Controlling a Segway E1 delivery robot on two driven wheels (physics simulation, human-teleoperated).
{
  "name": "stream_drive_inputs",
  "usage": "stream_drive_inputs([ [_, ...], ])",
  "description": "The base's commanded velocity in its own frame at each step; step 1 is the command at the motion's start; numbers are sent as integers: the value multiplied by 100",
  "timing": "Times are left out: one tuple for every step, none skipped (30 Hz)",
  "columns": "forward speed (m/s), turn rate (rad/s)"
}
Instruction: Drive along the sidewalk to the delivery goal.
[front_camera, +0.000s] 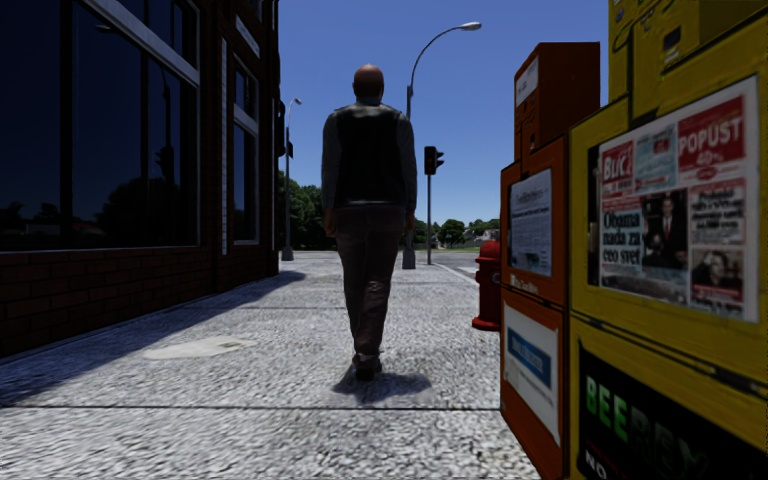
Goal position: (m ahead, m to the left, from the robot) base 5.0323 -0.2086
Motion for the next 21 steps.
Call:
stream_drive_inputs([
  [99, 0],
  [99, 0],
  [99, 0],
  [99, 0],
  [99, 0],
  [99, 0],
  [99, 0],
  [99, 0],
  [99, 0],
  [99, 0],
  [99, 0],
  [99, 0],
  [99, 0],
  [99, 0],
  [99, 0],
  [99, 0],
  [99, 0],
  [99, 0],
  [99, 0],
  [99, 0],
  [99, 0],
])
